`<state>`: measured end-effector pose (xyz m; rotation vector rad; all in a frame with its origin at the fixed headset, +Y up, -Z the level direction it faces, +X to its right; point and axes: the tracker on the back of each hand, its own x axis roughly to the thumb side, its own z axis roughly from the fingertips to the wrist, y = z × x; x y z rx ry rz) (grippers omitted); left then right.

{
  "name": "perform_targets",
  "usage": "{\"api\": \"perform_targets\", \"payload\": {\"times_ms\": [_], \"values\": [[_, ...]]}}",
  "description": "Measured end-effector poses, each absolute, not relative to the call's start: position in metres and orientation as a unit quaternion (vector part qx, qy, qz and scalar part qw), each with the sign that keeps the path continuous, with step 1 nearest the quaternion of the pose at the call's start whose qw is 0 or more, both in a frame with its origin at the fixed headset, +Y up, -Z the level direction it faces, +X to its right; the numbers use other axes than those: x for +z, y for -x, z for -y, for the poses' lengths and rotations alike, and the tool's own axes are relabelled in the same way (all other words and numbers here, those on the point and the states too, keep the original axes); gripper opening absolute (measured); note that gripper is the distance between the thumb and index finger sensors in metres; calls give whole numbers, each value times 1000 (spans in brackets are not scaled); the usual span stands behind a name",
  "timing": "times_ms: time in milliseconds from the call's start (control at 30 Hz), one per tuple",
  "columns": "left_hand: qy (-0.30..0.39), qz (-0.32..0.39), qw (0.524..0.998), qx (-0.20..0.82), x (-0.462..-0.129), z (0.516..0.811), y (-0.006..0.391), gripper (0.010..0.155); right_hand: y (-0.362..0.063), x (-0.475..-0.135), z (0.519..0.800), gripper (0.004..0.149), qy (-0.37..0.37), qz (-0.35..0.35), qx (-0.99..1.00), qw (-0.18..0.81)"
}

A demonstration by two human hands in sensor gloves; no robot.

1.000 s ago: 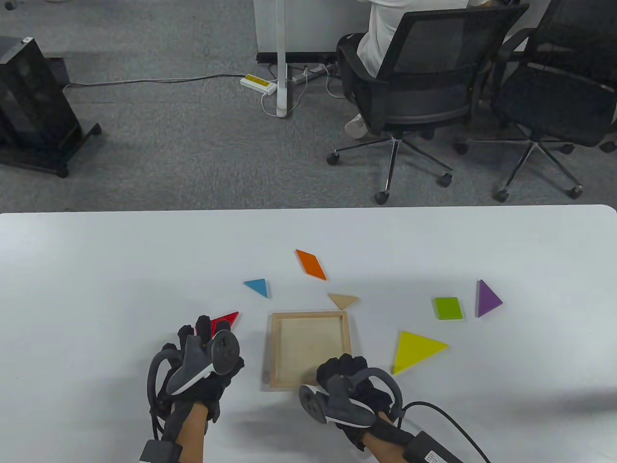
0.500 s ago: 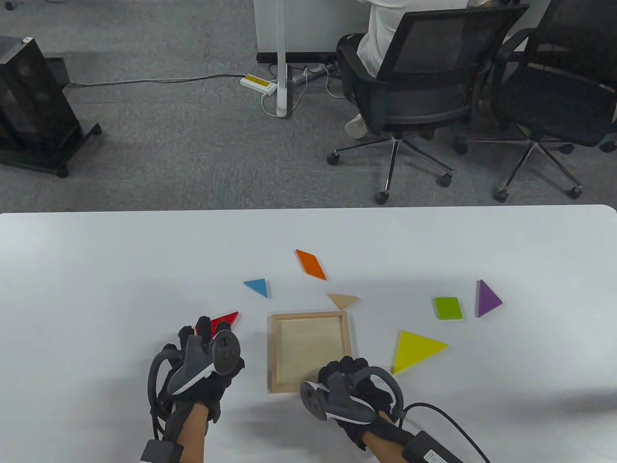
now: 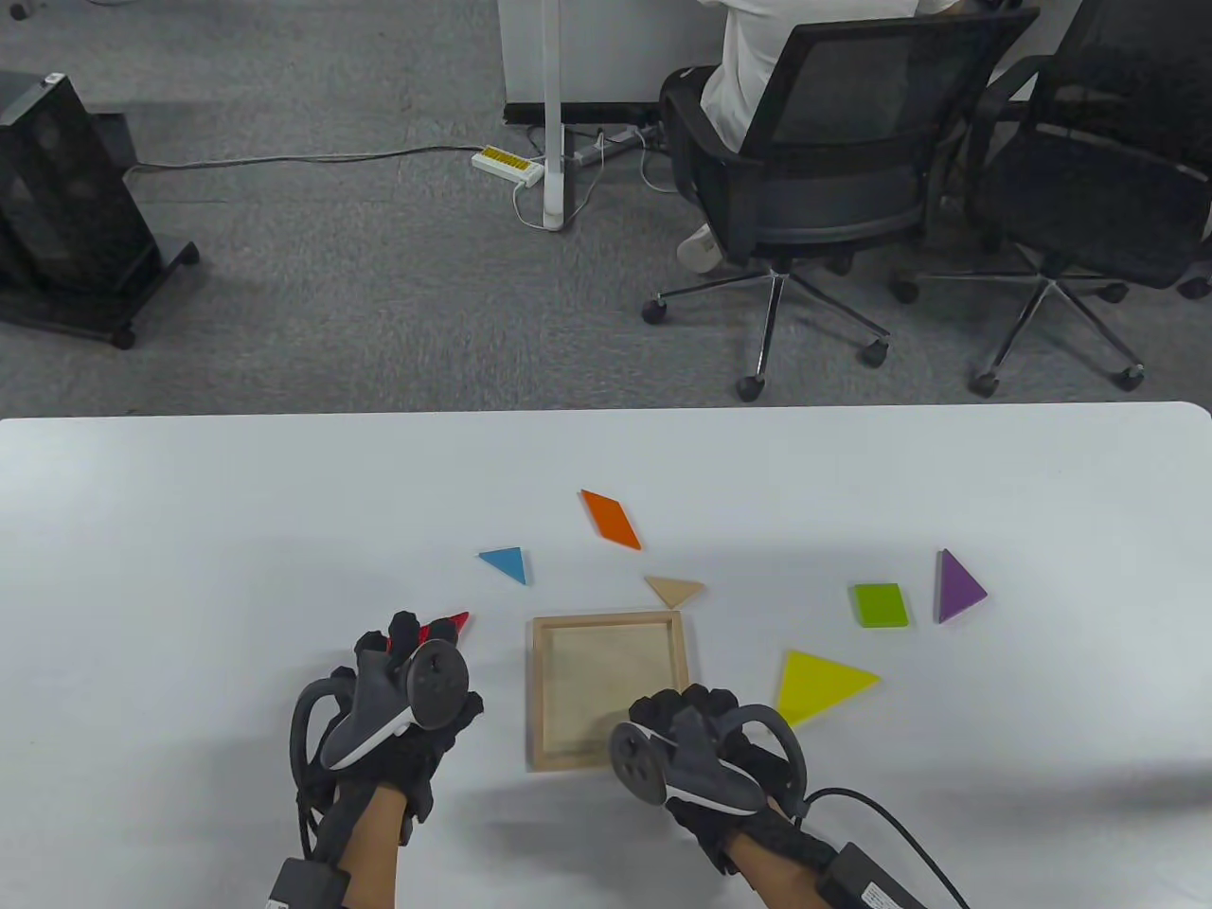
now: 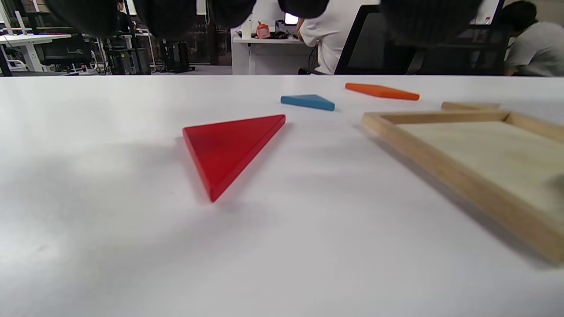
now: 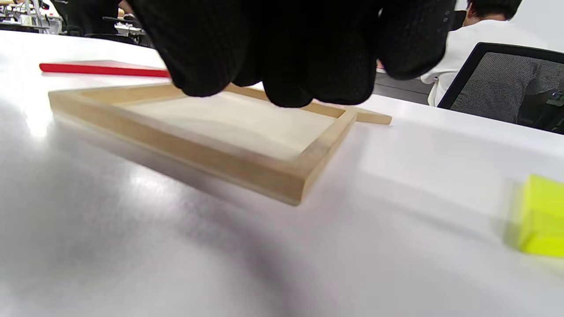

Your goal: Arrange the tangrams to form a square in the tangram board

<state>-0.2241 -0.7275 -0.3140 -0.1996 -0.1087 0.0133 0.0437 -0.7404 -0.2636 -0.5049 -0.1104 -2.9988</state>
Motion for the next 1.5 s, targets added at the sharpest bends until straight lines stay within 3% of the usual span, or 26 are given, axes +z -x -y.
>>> {"api": "perform_targets", "payload": {"times_ms": [233, 467, 1100, 1267, 1500], "values": [[70, 52, 996, 23, -321, 703, 222, 83, -57, -269, 727, 55, 150, 23, -988, 22], [84, 11, 996, -5, -344, 700, 229, 84, -65, -272, 721, 56, 143, 16, -990, 13], [233, -64, 967, -78, -400, 780, 250, 96, -71, -276, 725, 57, 132, 30, -991, 6], [273, -63, 955, -95, -404, 786, 248, 102, -73, -277, 725, 57, 129, 33, -991, 4], [321, -82, 939, -89, -421, 789, 246, 99, -78, -278, 722, 57, 123, 29, -992, -1]]}}
